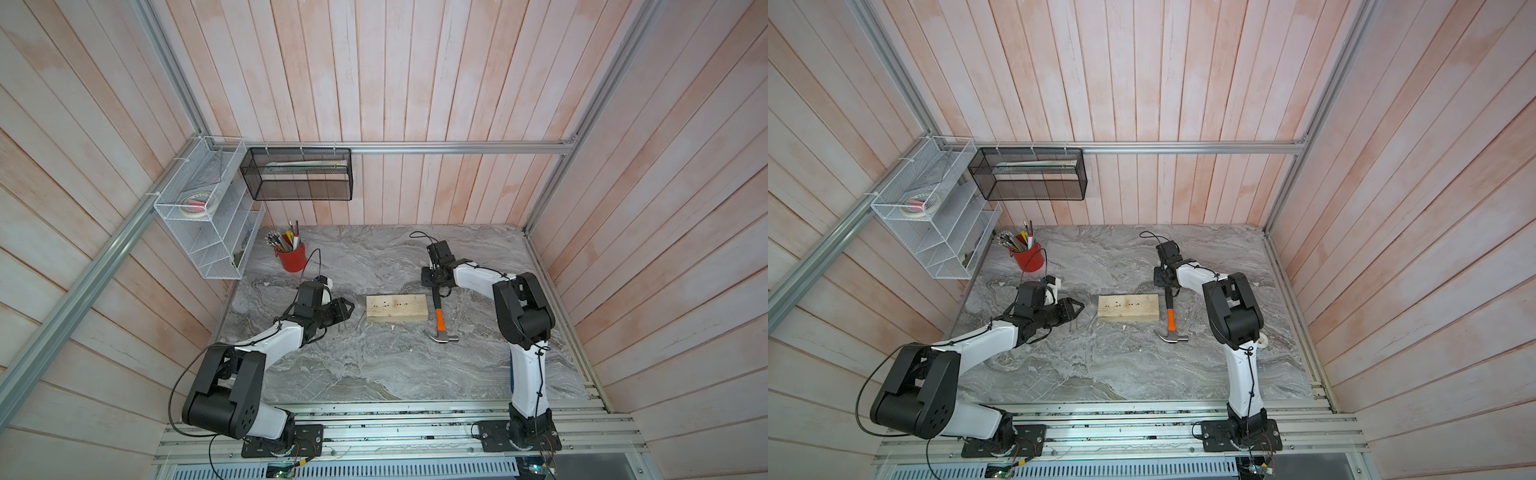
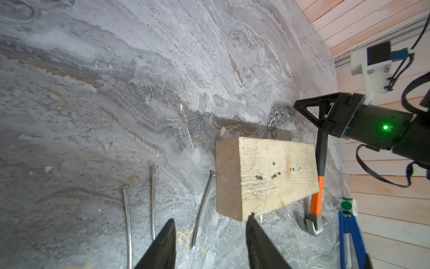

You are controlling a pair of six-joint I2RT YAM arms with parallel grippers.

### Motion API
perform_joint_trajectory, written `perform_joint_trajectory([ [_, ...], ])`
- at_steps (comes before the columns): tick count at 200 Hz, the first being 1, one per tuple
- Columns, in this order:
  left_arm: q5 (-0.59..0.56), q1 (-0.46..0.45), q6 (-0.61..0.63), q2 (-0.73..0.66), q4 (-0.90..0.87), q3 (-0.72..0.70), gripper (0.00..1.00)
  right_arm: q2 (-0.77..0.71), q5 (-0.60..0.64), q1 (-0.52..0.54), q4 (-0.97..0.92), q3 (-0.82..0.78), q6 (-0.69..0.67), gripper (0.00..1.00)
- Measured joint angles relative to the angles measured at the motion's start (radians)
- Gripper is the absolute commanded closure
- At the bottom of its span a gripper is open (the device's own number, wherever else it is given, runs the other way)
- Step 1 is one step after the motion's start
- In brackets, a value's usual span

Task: Use a claw hammer to pull out a nail
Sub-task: Place the hammer at the center of the board.

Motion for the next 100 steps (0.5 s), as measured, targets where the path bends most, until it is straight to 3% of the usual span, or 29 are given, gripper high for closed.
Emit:
perform_joint_trajectory([
  [17, 0.007, 0.005, 0.002, -0.009, 0.007, -0.001, 0.45, 0.000, -0.002, -0.001, 0.000, -0.001, 0.006, 0.68],
  [86, 0.013, 0.021, 0.001, -0.037, 0.024, -0.016, 0.44, 0.005, 0.002, -0.001, 0.029, -0.003, -0.001, 0.58],
  [92, 0.013, 0.023, 0.001, -0.037, 0.024, -0.017, 0.42, 0.005, 0.002, -0.001, 0.030, -0.003, -0.002, 0.54],
  [100, 0.013, 0.026, 0.000, -0.040, 0.024, -0.018, 0.29, 0.004, 0.002, -0.001, 0.031, -0.005, -0.006, 0.48],
])
